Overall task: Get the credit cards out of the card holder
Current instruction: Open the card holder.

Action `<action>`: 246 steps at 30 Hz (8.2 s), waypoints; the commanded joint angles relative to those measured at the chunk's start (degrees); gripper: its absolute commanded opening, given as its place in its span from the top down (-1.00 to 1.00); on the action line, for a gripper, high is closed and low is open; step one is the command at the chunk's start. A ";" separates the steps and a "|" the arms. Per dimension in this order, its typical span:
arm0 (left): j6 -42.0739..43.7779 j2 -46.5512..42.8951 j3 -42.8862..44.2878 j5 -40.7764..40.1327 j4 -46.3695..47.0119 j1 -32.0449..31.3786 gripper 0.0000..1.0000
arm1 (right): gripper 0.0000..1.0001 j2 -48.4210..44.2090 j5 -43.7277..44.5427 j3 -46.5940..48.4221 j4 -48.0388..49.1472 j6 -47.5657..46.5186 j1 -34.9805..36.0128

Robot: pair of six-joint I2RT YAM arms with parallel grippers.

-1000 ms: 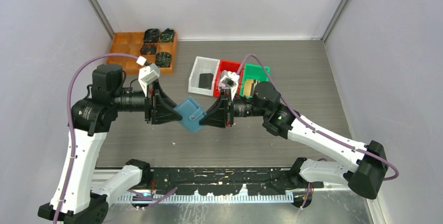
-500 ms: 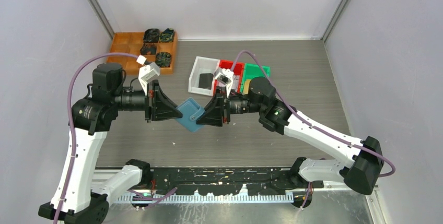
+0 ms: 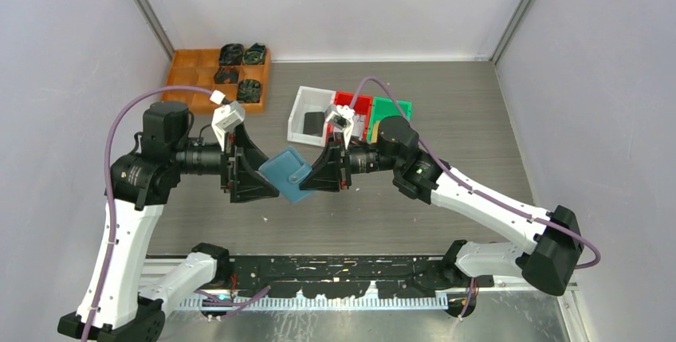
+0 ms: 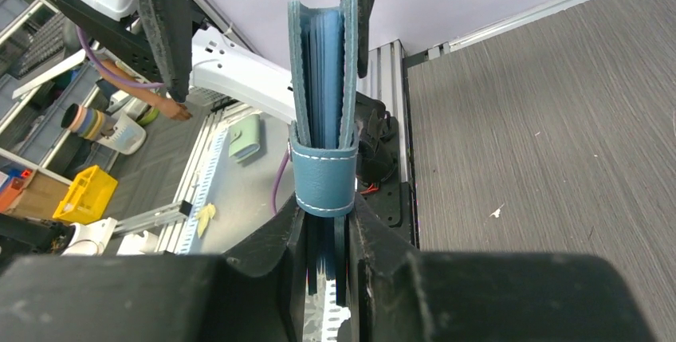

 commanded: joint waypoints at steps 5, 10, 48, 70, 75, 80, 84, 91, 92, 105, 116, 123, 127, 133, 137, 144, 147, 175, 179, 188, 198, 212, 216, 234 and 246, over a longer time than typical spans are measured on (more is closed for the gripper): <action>-4.20 -1.78 -1.86 2.74 2.94 -0.18 -0.52 | 0.98 -2.98 -0.20 -0.12 4.80 -0.08 -0.16; -7.20 -1.21 -2.18 3.75 5.44 -0.18 0.24 | 0.92 -3.03 0.19 1.28 1.87 -1.92 -0.19; -14.68 -4.30 -10.36 -26.48 11.90 -0.16 1.00 | 0.11 10.92 78.83 15.28 -8.63 -23.64 25.66; -14.15 -3.86 -9.01 -27.77 12.57 -0.11 1.00 | -0.19 12.73 89.35 14.63 -7.14 -23.03 29.68; -14.24 -4.16 -8.91 -27.93 12.74 -0.09 1.00 | -0.15 14.06 90.50 15.21 -6.70 -21.84 30.32; -13.80 -4.41 -8.11 -28.37 12.28 -0.10 1.00 | 0.04 15.01 92.17 15.35 -7.82 -21.19 30.31; -13.44 -4.65 -7.98 -28.49 12.26 -0.12 1.00 | 0.14 15.24 94.07 14.28 -7.83 -20.84 30.40; -14.04 -4.52 -7.77 -26.92 11.71 -0.10 1.00 | 0.44 16.22 97.33 14.65 -5.49 -23.03 30.44; -14.10 -4.56 -7.73 -26.84 11.67 -0.09 1.00 | 0.49 16.31 97.61 14.74 -5.06 -23.46 30.41; -12.83 -4.55 -7.06 -27.15 10.03 -0.10 1.00 | 0.99 14.85 105.17 13.72 -1.06 -27.34 29.79; -10.09 -4.50 -6.11 -27.64 8.43 -0.10 1.00 | 0.99 8.22 96.58 11.47 -8.18 -21.82 24.42; -4.39 -4.92 -6.02 -26.13 7.08 -0.09 1.00 | 0.04 -0.68 71.44 10.06 -21.26 -12.19 15.09; 0.52 -5.82 -6.27 -23.76 6.69 -0.10 1.00 | -0.43 -5.74 53.48 9.19 -25.23 -9.70 10.61; -0.94 -5.41 -4.61 -17.52 7.21 -0.09 1.00 | -0.57 -10.44 35.11 0.56 -17.83 -8.84 9.24; -6.51 -5.53 -3.61 -11.21 9.98 -0.10 1.00 | -0.58 -11.29 32.64 -5.56 -4.88 -7.64 9.22; -12.48 -5.75 -2.10 -4.11 13.09 -0.09 1.00 | -0.57 -7.83 30.17 -3.91 3.85 -5.17 9.20; -12.66 -5.92 -2.05 -2.79 12.72 -0.10 1.00 | -0.55 -7.00 29.60 -3.69 6.54 -4.16 9.24; -11.80 -5.97 -2.52 3.68 11.08 -0.11 1.00 | 0.23 -11.16 35.63 -7.51 20.75 4.92 5.73; -11.42 -5.95 -2.53 3.83 11.07 -0.11 1.00 | 0.42 -10.31 35.75 -6.72 21.44 6.18 5.65; -7.12 -5.86 -3.94 2.81 9.16 -0.09 0.65 | 0.99 -10.85 40.85 -6.11 17.73 7.02 4.95; -2.20 -1.88 -7.63 0.60 10.11 -0.06 -0.54 | 0.99 -9.20 33.88 0.24 4.44 3.17 2.27; 8.05 -2.50 -7.41 -7.64 6.21 -0.11 -0.11 | 0.99 -7.45 22.83 6.30 -6.48 -1.99 2.30; 12.49 -4.87 -9.18 -12.64 5.49 -0.13 -0.13 | 0.99 -7.67 21.81 7.02 -6.81 -1.60 2.30; 35.73 -7.48 -10.39 -10.33 -10.08 -0.09 -0.32 | 0.99 -6.16 15.62 10.53 -8.80 0.17 2.27; 32.45 -12.57 -14.56 -15.52 2.09 -0.11 0.29 | 0.99 -3.46 10.97 11.36 -7.83 3.30 2.26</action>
